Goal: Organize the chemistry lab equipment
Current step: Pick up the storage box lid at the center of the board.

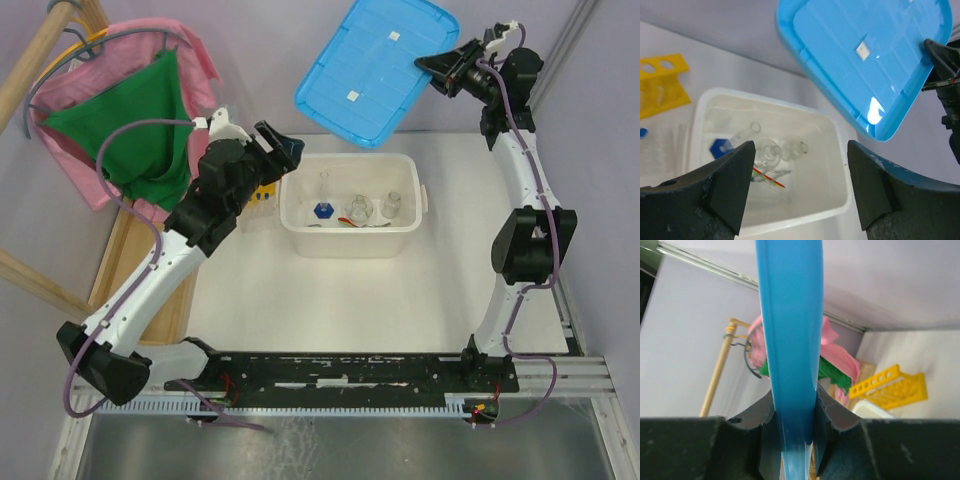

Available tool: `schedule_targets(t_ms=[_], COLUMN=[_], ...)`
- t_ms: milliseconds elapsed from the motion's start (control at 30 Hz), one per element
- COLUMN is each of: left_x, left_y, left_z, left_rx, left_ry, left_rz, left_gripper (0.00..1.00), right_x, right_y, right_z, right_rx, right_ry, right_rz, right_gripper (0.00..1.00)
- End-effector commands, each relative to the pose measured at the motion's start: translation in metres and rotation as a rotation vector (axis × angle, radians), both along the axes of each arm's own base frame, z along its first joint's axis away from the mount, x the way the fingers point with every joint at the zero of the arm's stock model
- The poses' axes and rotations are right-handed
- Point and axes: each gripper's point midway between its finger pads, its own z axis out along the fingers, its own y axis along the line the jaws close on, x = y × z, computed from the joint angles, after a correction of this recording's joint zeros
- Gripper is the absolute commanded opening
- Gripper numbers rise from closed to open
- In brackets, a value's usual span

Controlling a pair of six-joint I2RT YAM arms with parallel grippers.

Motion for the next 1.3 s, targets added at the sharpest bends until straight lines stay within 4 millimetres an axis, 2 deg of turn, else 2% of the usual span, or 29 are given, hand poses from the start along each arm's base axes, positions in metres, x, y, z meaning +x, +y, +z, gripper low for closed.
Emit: schedule_targets(t_ms=[0, 100, 267, 400, 500, 667, 967, 1167, 1267], left_x=[0.014, 0.025, 0.033, 0.031, 0.027, 0.032, 0.052, 0.061, 0.066], left_y=[-0.035, -0.042, -0.041, -0.039, -0.041, -0.041, -0.057, -0.057, -0.059], left_z=[0.015, 0.019, 0.042, 0.066, 0.075, 0.062, 0.05, 0.053, 0.057], left_rx=[-0.402, -0.48, -0.572, -0.636, -0.641, -0.65, -0.678, -0.676, -0.685], left_ry=[-0.043, -0.068, -0.17, -0.253, -0.269, -0.246, -0.226, -0.244, -0.259], left_rz=[-0.162, -0.208, -0.224, -0.257, -0.28, -0.27, -0.306, -0.294, -0.3], left_gripper=[0.81, 0.81, 0.82, 0.82, 0.82, 0.82, 0.8, 0.79, 0.78], right_x=[-0.025, -0.034, -0.041, -0.042, -0.041, -0.042, -0.055, -0.066, -0.073], right_y=[0.004, 0.004, 0.003, 0.004, 0.004, 0.004, 0.005, 0.014, 0.024], right_z=[0.074, 0.09, 0.088, 0.079, 0.075, 0.082, 0.09, 0.087, 0.084], right_rx=[0.152, 0.199, 0.205, 0.172, 0.155, 0.181, 0.227, 0.222, 0.22], right_ry=[-0.205, -0.231, -0.219, -0.202, -0.196, -0.203, -0.21, -0.196, -0.184], right_rz=[0.057, 0.073, 0.066, 0.053, 0.047, 0.06, 0.076, 0.095, 0.119], right_gripper=[0.15, 0.15, 0.15, 0.15, 0.15, 0.15, 0.15, 0.15, 0.15])
